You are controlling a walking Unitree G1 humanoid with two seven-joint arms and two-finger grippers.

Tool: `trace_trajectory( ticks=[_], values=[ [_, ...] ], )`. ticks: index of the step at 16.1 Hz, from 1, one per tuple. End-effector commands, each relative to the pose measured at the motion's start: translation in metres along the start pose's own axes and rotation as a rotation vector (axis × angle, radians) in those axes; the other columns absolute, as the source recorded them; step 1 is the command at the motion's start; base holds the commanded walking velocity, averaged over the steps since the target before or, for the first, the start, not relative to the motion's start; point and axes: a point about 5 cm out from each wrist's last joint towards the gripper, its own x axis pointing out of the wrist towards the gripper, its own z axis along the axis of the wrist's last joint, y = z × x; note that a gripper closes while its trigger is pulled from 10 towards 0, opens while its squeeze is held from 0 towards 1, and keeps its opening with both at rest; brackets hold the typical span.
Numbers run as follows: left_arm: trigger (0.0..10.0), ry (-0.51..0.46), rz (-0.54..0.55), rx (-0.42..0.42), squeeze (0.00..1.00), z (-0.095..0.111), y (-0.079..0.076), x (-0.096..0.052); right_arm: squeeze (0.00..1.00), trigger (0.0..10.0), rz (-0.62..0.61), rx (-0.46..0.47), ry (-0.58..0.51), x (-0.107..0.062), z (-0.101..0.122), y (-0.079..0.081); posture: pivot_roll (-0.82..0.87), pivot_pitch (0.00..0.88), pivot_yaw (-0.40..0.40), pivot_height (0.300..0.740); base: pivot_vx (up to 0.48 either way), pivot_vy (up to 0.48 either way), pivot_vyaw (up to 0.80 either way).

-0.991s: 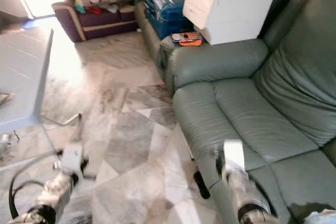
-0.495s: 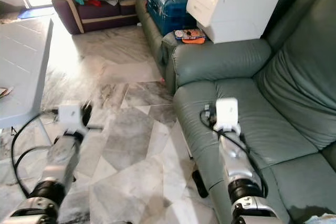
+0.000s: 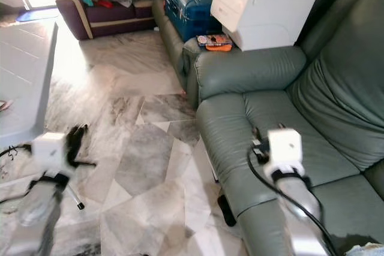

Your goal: Picking trash to rubbish bin

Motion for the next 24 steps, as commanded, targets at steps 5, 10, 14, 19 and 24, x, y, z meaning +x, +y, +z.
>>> trace_trajectory(
  ticks=[5,10,14,19,24],
  values=[
    [10.0,0.004,-0.072,0.003,0.00,0.012,-0.020,-0.014,0.00,10.0,0.046,-0.004,0.034,-0.019,0.011,0.000,-0.05,0.000,-0.004,0.740,0.000,0.000,0.00],
    [10.0,0.023,-0.093,-0.024,0.00,0.020,-0.024,-0.005,0.00,10.0,0.123,-0.088,0.062,-0.018,0.020,0.003,-0.05,0.000,0.003,0.740,0.000,0.000,0.00],
    [10.0,0.011,0.021,-0.075,0.00,0.028,-0.018,0.007,0.00,10.0,-0.045,0.045,-0.008,0.023,0.038,0.011,-0.02,0.000,-0.027,0.740,0.000,0.000,0.00],
    [10.0,-0.015,0.074,-0.097,0.00,0.035,-0.011,0.025,0.00,10.0,0.056,0.026,-0.031,0.032,0.046,0.028,-0.01,0.000,-0.044,0.740,0.000,0.000,0.16],
    [10.0,0.015,0.087,-0.160,0.00,0.035,-0.016,0.025,0.00,10.0,0.061,0.026,-0.032,0.035,0.049,0.025,-0.02,0.000,-0.052,0.740,0.000,0.000,0.80]
  ],
)
